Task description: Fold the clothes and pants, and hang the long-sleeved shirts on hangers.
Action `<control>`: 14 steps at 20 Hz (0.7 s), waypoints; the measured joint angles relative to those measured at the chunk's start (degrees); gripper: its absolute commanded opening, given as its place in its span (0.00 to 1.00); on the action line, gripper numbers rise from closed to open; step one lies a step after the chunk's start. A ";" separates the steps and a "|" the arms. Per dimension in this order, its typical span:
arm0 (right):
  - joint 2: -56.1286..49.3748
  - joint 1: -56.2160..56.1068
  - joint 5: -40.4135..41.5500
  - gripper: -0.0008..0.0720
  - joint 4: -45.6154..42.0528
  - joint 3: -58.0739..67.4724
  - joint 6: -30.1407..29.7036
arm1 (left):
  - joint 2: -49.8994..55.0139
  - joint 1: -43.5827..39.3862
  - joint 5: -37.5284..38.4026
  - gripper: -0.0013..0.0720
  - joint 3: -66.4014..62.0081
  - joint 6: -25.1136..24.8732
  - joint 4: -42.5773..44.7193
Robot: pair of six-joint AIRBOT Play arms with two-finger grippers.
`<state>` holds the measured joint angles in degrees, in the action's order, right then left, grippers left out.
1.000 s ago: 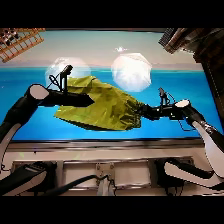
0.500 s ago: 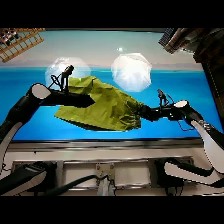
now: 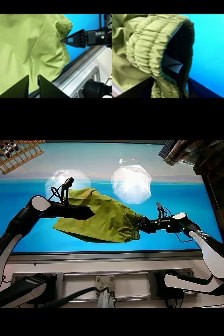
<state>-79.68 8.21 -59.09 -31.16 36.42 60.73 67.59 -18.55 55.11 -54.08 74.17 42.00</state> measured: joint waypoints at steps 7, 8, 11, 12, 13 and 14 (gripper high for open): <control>-1.25 -0.07 1.49 0.32 1.73 -0.07 -0.20 | 0.00 -0.02 0.02 0.16 0.00 0.00 0.00; -1.29 -0.04 1.60 0.24 1.99 -0.07 -0.20 | 0.00 0.00 0.02 0.16 0.00 0.00 0.00; -1.31 -0.04 2.58 0.07 2.60 -0.07 -0.17 | 0.00 0.00 0.00 0.16 0.00 0.00 -0.02; -1.31 -0.04 2.86 0.06 2.71 -0.07 -0.17 | 0.00 -0.02 0.02 0.16 0.00 0.00 0.00; -1.31 -0.07 3.10 0.06 2.75 -0.07 -0.15 | 0.00 0.00 0.02 0.16 0.00 0.00 0.00; -1.31 -0.04 3.32 0.06 2.82 -0.07 -0.13 | 0.00 0.00 0.02 0.16 0.00 0.00 0.00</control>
<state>-80.99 8.16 -55.77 -28.34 36.36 60.60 67.59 -18.55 55.13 -54.08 74.17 42.00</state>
